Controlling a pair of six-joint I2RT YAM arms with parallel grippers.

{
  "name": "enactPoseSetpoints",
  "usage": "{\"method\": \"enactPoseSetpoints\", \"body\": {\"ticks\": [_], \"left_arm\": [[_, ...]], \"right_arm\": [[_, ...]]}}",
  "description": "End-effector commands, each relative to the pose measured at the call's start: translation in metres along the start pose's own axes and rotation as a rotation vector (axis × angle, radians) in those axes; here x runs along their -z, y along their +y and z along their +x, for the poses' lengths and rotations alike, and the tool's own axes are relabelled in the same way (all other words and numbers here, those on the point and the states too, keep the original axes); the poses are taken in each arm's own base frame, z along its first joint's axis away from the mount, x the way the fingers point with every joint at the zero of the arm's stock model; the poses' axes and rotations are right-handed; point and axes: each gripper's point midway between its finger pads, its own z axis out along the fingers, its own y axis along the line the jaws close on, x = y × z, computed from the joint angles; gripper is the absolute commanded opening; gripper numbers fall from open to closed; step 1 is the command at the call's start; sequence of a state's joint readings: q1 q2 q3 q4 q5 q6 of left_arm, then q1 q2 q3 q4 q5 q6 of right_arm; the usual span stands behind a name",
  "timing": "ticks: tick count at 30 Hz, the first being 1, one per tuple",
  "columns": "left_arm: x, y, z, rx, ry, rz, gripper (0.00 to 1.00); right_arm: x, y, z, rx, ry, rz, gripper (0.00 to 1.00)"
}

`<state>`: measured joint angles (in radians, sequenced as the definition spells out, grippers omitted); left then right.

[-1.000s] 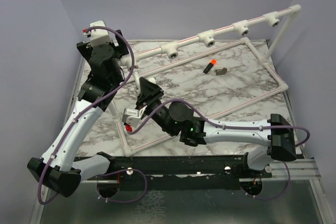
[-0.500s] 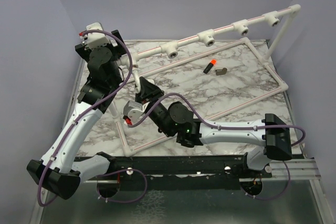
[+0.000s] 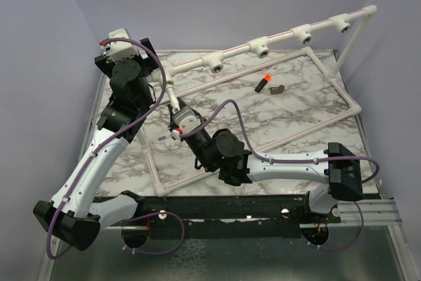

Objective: Install the water faucets

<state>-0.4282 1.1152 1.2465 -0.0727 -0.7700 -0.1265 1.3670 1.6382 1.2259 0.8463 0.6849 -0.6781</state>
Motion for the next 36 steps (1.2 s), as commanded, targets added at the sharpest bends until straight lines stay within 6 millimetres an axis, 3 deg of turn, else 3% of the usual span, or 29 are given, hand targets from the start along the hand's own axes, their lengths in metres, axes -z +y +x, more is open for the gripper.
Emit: {"method": "enactPoseSetpoints", "body": {"ticks": [1, 9, 18, 26, 30, 36], "left_arm": [[0.008, 0.015, 0.084, -0.198, 0.228, -0.034, 0.99], [0.014, 0.008, 0.085, -0.207, 0.227, -0.017, 0.99], [0.024, -0.005, 0.081, -0.222, 0.213, 0.016, 0.99], [0.029, -0.008, 0.078, -0.215, 0.201, 0.031, 0.99], [0.030, -0.009, 0.079, -0.216, 0.203, 0.036, 0.99], [0.031, -0.010, 0.076, -0.216, 0.199, 0.041, 0.99]], "right_arm": [[-0.003, -0.035, -0.007, -0.447, 0.002, 0.238, 0.01], [-0.004, -0.042, -0.007, -0.793, 0.042, 0.356, 0.01], [-0.002, -0.049, 0.010, -1.223, 0.091, 0.435, 0.01], [-0.006, -0.034, 0.020, -1.563, 0.162, 0.404, 0.01], [-0.011, -0.026, 0.016, -1.715, 0.187, 0.360, 0.01], [-0.017, -0.020, 0.009, -1.799, 0.232, 0.312, 0.01]]}}
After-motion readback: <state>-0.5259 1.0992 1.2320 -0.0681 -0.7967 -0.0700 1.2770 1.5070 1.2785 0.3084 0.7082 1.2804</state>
